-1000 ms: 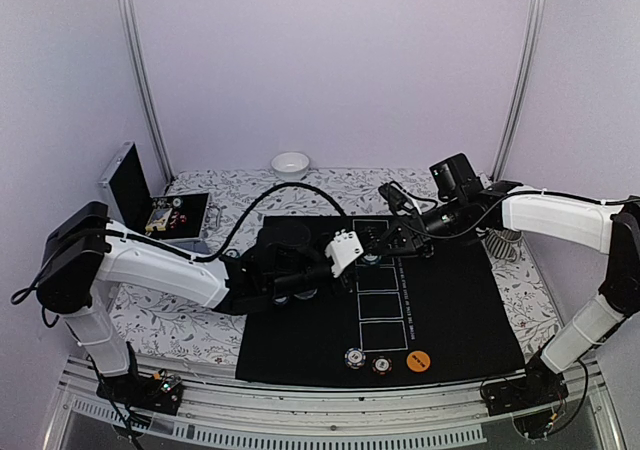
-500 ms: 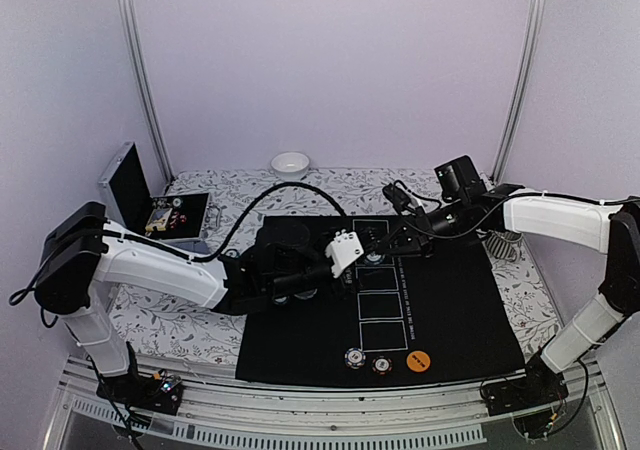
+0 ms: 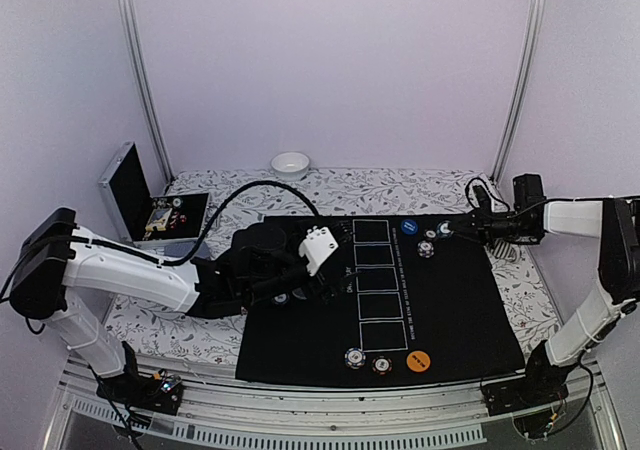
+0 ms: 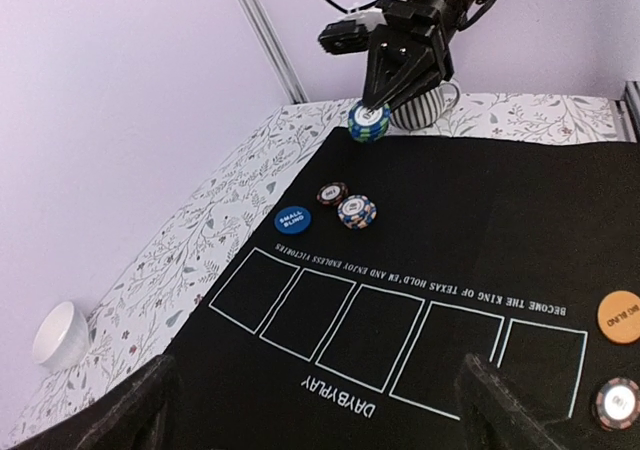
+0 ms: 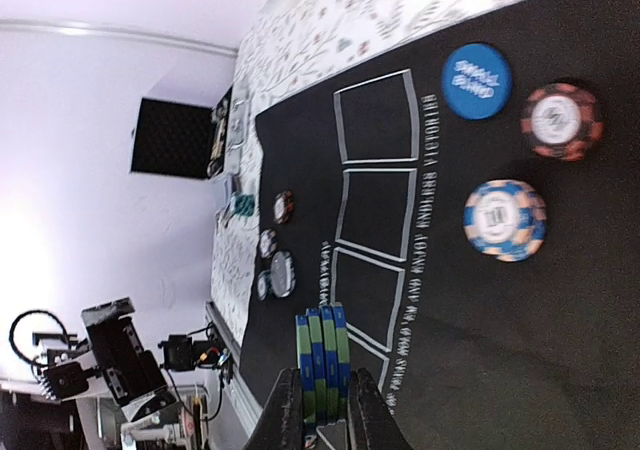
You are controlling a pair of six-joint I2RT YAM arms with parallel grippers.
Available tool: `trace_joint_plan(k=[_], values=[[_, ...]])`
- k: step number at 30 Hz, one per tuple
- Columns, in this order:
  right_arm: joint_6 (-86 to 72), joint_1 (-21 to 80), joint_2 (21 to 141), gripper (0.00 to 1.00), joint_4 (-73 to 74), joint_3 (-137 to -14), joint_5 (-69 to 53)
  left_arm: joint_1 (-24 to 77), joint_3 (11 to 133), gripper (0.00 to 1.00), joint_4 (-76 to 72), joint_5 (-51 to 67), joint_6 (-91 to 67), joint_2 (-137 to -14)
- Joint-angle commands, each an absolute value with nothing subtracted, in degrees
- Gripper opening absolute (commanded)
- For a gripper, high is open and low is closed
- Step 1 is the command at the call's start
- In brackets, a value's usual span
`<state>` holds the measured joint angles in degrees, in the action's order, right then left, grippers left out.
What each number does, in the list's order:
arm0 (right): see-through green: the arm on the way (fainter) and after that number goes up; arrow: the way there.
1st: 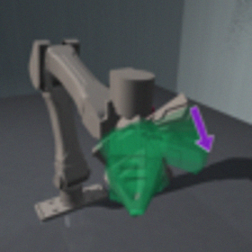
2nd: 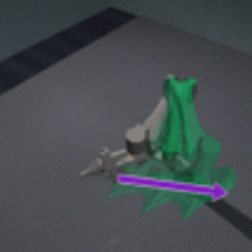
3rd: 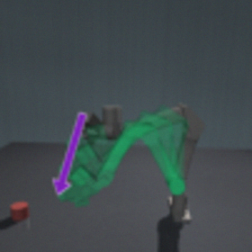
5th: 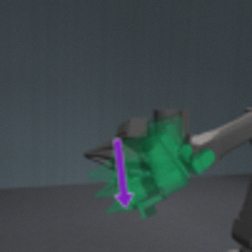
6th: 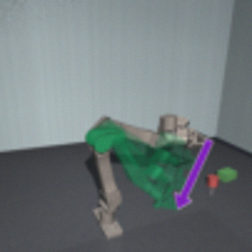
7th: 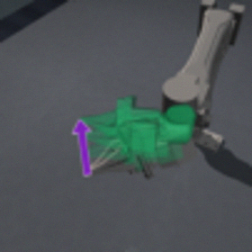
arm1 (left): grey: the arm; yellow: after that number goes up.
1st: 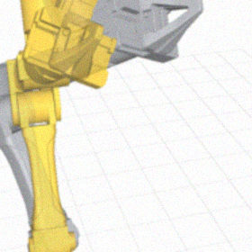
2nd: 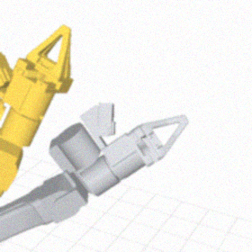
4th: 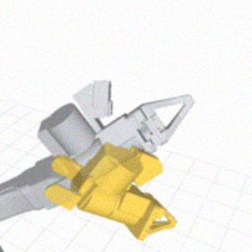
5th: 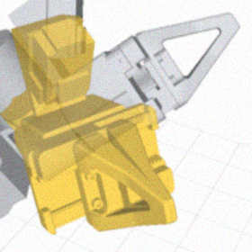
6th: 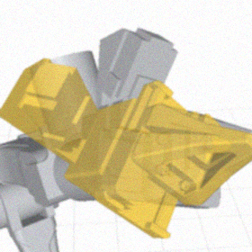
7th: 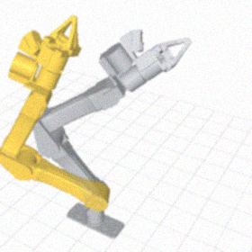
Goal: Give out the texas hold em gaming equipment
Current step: Place the poker chips pile in the small blind area.
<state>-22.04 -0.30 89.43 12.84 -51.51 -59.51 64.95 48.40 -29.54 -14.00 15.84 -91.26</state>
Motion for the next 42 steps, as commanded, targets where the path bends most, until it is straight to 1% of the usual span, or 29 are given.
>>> trace_joint_plan(k=[1, 5, 11, 19, 27, 32, 42], values=[[-22.1, -5.3, 94.5, 0.02, 8.2, -49.6, -56.7, 63.7, 46.2, 0.98, -24.9, -17.3, 11.5, -88.1], [-22.4, -5.6, 97.4, 0.02, 7.4, -49.6, -52.3, 62.8, 44.5, 0.98, -24.0, -17.7, 10.2, -86.7], [-22.5, -5.3, 97.7, 0.02, 7.5, -48.3, -48.3, 62.4, 43.6, 0.98, -23.6, -18.0, 10.1, -86.0], [-21.7, -3.1, 99.3, 0.02, 7.8, -47.5, -47.6, 62.0, 43.8, 0.98, -23.7, -16.2, 9.8, -86.1], [-22.5, 2.6, 101.7, 0.02, 7.2, -48.5, -48.4, 62.0, 42.5, 0.98, -23.9, -16.0, 9.4, -85.2], [-22.5, 3.1, 104.5, 0.02, 7.2, -49.5, -47.5, 61.9, 42.6, 0.98, -23.6, -16.3, 9.5, -85.3], [-20.4, 3.1, 106.2, 0.02, 9.6, -50.0, -45.1, 61.8, 43.1, 0.98, -22.7, -16.9, 10.5, -85.0]])
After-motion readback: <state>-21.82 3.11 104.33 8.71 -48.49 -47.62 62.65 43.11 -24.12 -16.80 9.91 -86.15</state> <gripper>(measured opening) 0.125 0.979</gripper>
